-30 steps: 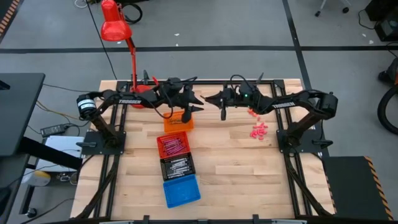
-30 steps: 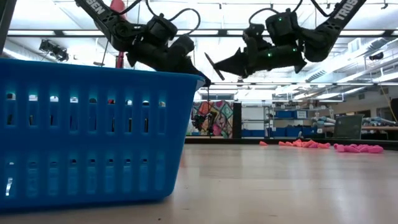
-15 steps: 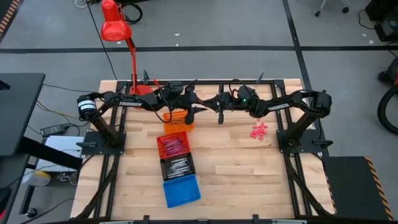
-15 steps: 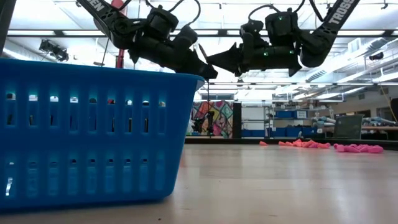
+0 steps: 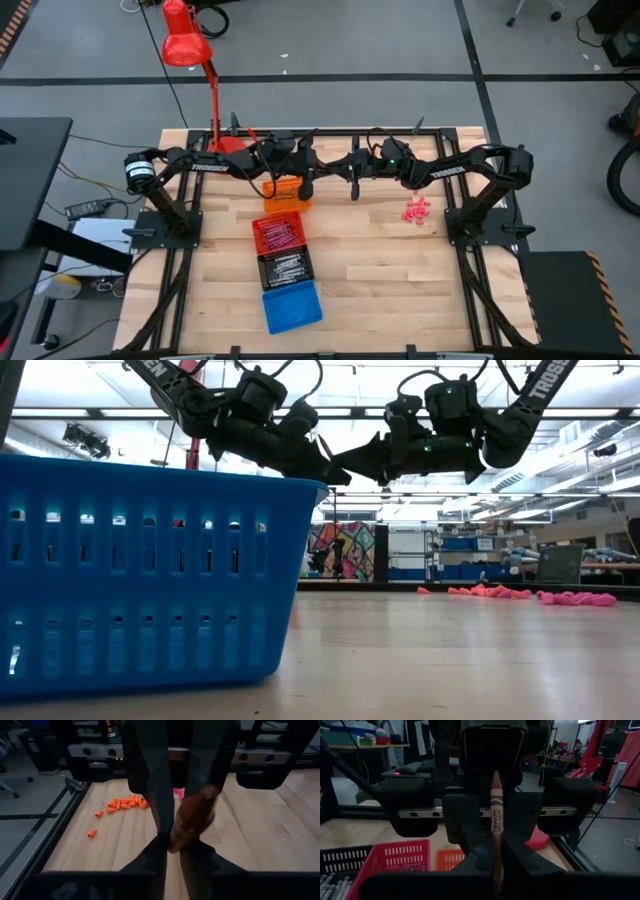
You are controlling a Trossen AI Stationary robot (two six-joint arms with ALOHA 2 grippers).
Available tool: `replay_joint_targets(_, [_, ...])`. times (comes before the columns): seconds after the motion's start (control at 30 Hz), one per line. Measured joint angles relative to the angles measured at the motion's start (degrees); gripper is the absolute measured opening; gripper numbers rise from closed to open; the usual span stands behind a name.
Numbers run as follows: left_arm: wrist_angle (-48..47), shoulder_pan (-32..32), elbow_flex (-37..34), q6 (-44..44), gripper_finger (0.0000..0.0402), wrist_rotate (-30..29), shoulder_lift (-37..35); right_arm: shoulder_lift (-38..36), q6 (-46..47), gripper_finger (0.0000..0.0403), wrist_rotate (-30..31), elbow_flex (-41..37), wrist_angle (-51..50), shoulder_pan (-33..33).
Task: Sort crayons
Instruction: Put the brown crayon into the blue basket
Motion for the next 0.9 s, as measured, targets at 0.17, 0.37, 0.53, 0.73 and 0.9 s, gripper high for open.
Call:
replay_joint_targets(0.17, [-0.2, 0.0, 0.0, 0.0, 0.0034, 0.0, 0.0, 0.0, 0.0, 0.0047, 0.1, 0.0, -0.8, 0.0])
replay_joint_targets(0.37, [-2.7, 0.4, 0.0, 0.1, 0.0048, 0.0, -0.1, -1.3, -0.4, 0.0102, 0.2, 0.0, -3.8, -0.6])
replay_joint_targets(0.53, [-9.4, 2.6, 0.0, 0.4, 0.0047, 0.0, -0.8, -5.5, -0.5, 0.0129, 0.2, 0.0, -11.6, -2.9])
replay_joint_targets(0.73, [-24.0, 4.1, 0.0, 1.5, 0.0046, 0.0, -6.2, -9.6, -3.0, 0.013, 2.2, 0.0, -27.2, -5.5])
replay_joint_targets(0.9, [-35.7, 4.2, 0.0, -0.2, 0.0046, -1.1, -10.0, -8.4, -5.1, 0.0131, 8.2, 0.0, -34.6, -6.1])
